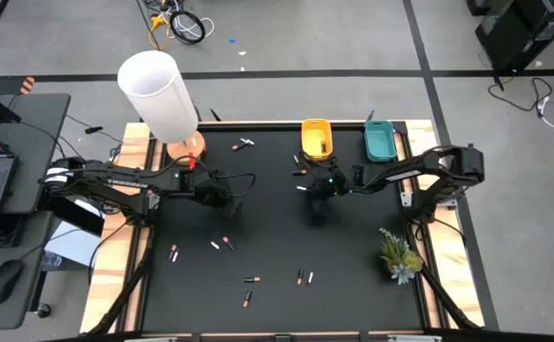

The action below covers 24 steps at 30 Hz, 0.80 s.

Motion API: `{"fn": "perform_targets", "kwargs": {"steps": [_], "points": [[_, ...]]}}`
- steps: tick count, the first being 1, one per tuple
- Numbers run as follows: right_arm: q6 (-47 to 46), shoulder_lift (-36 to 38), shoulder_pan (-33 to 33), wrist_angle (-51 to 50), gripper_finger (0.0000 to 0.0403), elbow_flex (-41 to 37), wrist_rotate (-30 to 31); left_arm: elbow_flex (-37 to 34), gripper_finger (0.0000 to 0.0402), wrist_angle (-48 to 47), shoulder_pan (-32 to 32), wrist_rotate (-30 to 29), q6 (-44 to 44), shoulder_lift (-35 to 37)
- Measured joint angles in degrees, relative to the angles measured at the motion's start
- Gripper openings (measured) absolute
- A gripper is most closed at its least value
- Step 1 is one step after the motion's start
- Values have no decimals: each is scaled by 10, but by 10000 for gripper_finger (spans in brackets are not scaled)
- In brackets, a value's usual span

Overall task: Sort batteries
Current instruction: Put the silver battery into the blue bin

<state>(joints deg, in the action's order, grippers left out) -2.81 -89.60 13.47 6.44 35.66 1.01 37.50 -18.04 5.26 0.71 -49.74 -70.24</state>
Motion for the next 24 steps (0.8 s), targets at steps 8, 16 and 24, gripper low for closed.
{"fn": "perform_targets", "kwargs": {"steps": [8, 16, 24], "points": [[-23, 109, 5, -197, 20, 41, -21, 0, 101, 28, 0, 0, 46, 0], [-92, 208, 51, -499, 20, 133, 12, 0, 101, 163, 0, -43, 131, 0], [-155, 203, 159, -746, 20, 250, 75, 0, 101, 344, 0, -57, 183, 0]]}}
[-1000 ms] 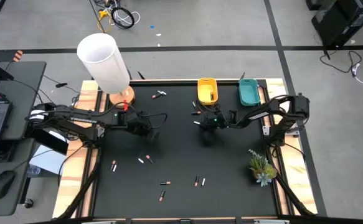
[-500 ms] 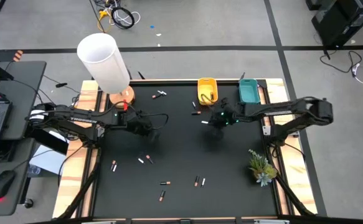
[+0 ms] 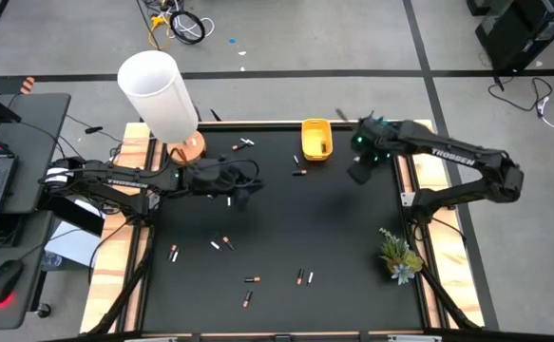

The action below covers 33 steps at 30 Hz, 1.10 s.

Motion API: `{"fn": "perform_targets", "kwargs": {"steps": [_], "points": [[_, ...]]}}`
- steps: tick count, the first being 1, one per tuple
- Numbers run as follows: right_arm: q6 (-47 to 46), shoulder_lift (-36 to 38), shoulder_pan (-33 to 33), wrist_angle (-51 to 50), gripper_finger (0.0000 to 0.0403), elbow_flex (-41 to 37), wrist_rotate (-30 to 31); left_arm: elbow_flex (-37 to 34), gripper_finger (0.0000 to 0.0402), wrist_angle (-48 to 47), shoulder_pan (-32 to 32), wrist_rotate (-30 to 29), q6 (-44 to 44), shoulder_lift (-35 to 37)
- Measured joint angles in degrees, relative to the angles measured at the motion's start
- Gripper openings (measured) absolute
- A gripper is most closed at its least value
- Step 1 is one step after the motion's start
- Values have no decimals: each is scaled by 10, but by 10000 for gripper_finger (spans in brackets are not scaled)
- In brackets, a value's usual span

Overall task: Sort batteries
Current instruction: Put the silver battery into the blue bin

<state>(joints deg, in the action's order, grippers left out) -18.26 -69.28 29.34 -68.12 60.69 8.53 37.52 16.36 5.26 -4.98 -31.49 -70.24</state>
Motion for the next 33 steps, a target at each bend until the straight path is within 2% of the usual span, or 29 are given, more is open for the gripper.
{"fn": "perform_targets", "kwargs": {"steps": [5, 12, 15, 19, 26, 33], "points": [[-21, -17, 87, -33, 20, 10, 24, 0, 101, 57, 0, -5, 40, 0], [14, -72, 211, -21, 20, 10, 21, 0, 101, 53, 0, -6, 29, 0], [29, -99, 242, 5, 34, 11, 19, 0, 101, 52, 0, -6, 25, 0], [23, -133, 240, 17, 56, 11, 21, 0, 101, 51, 0, -6, 24, 0], [14, -172, 233, 17, 59, 11, 54, 0, 101, 51, 0, -9, 10, 0], [9, -178, 233, 28, 102, 11, 55, 0, 101, 51, -1, -1, -22, 0]]}}
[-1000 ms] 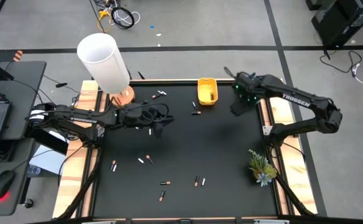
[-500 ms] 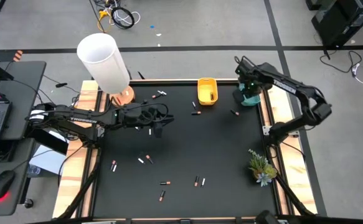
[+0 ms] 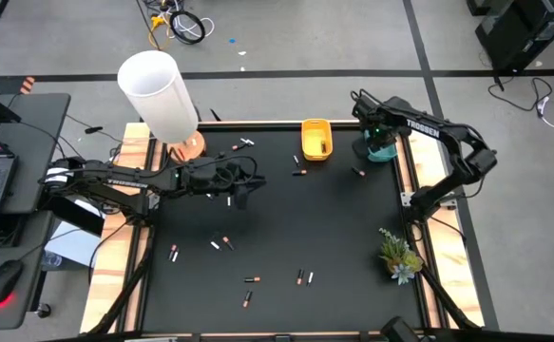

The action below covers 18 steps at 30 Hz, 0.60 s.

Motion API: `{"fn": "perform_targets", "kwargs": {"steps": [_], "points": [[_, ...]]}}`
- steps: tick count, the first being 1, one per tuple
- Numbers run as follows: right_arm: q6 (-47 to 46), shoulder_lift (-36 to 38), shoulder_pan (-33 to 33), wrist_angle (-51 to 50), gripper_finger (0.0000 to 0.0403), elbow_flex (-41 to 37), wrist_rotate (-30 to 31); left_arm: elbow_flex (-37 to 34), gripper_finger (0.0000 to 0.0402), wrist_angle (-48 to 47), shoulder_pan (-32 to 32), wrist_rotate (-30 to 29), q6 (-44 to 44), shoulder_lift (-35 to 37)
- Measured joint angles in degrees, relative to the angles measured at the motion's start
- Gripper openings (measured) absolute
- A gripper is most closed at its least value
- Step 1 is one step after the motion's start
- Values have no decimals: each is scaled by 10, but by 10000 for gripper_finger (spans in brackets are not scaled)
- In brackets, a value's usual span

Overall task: Sort batteries
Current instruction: Put the silver battery into the blue bin

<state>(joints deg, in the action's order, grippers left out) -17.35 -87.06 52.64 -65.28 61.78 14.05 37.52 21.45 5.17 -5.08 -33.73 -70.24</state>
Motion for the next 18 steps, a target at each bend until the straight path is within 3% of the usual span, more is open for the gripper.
{"fn": "perform_targets", "kwargs": {"steps": [5, 12, 18], "points": [[2, 14, 0, 15, 125, 0, 1, 0, 101, -14, 0, 18, -10, 0], [39, 77, -25, 60, 126, 0, 14, 0, 101, -52, 0, 20, -53, 1], [80, 151, -86, 207, 126, 0, -95, 0, 101, -51, 11, 17, -56, 1]]}}
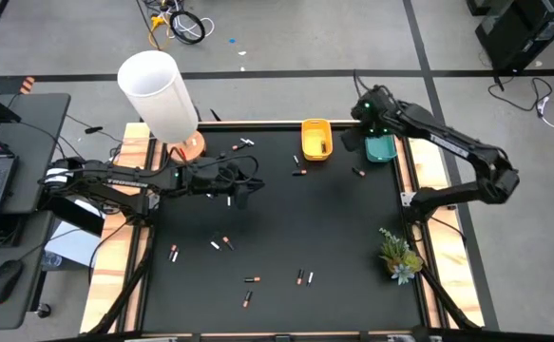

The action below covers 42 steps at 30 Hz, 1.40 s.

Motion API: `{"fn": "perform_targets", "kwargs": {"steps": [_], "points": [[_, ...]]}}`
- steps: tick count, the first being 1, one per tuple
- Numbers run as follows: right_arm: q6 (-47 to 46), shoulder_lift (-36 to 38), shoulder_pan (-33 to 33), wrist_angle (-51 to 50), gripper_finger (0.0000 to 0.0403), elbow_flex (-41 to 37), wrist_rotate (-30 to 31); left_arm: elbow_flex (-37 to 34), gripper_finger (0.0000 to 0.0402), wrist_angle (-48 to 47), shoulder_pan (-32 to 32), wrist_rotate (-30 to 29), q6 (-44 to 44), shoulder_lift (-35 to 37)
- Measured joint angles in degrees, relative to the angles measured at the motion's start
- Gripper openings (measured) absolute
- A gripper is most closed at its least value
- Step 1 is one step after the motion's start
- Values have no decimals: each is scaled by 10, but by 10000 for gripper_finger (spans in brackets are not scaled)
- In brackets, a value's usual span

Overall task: Sort batteries
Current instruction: Put the silver battery into the blue bin

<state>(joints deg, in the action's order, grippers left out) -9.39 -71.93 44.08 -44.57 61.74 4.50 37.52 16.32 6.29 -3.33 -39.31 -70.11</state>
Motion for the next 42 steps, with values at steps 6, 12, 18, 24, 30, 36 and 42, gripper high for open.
{"fn": "perform_targets", "kwargs": {"steps": [6, 12, 18, 24, 30, 36, 42], "points": [[-23, 18, -77, 205, 121, 0, -134, 8, 101, 2, 30, 18, 0, 0], [-97, -17, -148, 298, 109, 0, -146, 9, 101, 16, 48, -11, 24, 1], [-84, -55, -229, 297, 95, 0, -147, 39, 97, -24, 67, 35, -41, 0], [-56, -58, -292, 299, 101, 0, -142, 154, 82, -214, 52, 6, 53, 26], [-27, -57, -322, 290, 107, -6, -133, 262, 78, -438, 44, -36, 136, 32], [-71, -56, -323, 339, 106, -37, -131, 271, 78, -487, 35, -39, 165, 31], [-95, -56, -325, 400, 107, -70, -131, 228, 78, -494, 0, -42, 236, 32]]}}
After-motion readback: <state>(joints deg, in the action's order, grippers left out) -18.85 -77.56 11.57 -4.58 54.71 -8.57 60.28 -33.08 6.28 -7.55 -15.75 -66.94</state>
